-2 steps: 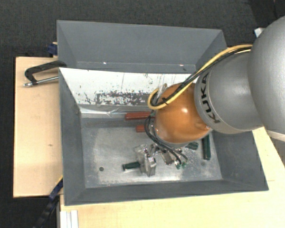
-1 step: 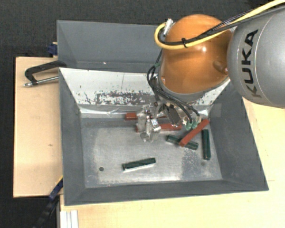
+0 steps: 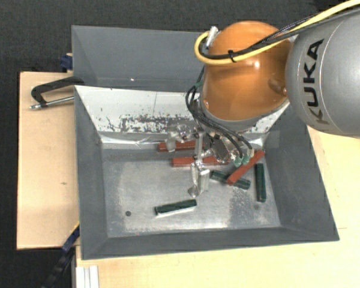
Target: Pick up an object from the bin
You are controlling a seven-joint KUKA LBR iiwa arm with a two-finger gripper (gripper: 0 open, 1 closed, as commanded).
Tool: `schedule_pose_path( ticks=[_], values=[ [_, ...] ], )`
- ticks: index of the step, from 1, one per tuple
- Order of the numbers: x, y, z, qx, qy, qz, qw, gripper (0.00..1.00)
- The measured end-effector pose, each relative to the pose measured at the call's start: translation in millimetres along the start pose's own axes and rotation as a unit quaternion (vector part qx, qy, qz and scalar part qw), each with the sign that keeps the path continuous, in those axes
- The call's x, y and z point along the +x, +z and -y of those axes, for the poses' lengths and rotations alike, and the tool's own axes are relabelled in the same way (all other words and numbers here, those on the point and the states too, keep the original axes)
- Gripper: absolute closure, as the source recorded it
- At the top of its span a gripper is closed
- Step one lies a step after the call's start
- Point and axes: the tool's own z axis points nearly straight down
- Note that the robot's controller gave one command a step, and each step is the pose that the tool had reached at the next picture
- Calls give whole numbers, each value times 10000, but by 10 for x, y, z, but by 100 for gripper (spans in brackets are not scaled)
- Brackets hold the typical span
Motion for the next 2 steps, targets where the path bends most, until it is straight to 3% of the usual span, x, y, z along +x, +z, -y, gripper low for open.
schedule_pose_path(
  ticks=[1,2],
  values=[
    [0,0,0,0,1,0,10000,0],
    [55,420,21,5,-325,13,9995,0]
  ],
)
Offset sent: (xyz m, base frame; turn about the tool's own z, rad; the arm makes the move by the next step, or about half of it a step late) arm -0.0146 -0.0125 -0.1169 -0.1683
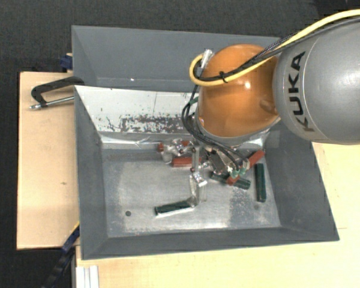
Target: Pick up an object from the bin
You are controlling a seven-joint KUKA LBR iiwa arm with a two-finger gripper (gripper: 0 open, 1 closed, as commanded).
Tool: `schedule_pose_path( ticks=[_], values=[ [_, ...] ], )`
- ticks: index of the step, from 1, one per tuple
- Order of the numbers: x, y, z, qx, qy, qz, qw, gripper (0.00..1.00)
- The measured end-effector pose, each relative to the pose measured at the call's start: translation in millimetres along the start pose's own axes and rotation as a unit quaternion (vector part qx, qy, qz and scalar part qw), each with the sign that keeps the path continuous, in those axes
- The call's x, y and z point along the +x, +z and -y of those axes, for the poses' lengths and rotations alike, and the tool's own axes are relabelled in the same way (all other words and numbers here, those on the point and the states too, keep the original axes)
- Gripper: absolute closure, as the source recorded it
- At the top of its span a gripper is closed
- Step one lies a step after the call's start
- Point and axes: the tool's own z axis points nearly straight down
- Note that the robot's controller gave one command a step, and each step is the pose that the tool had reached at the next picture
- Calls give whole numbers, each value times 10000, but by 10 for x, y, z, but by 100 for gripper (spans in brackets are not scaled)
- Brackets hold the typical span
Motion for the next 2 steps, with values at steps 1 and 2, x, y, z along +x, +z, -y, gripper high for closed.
schedule_pose_path(
  ticks=[1,2],
  values=[
    [183,323,428,-11,319,-30,9995,0],
    [172,651,448,8,636,-34,9980,0]
  ],
)
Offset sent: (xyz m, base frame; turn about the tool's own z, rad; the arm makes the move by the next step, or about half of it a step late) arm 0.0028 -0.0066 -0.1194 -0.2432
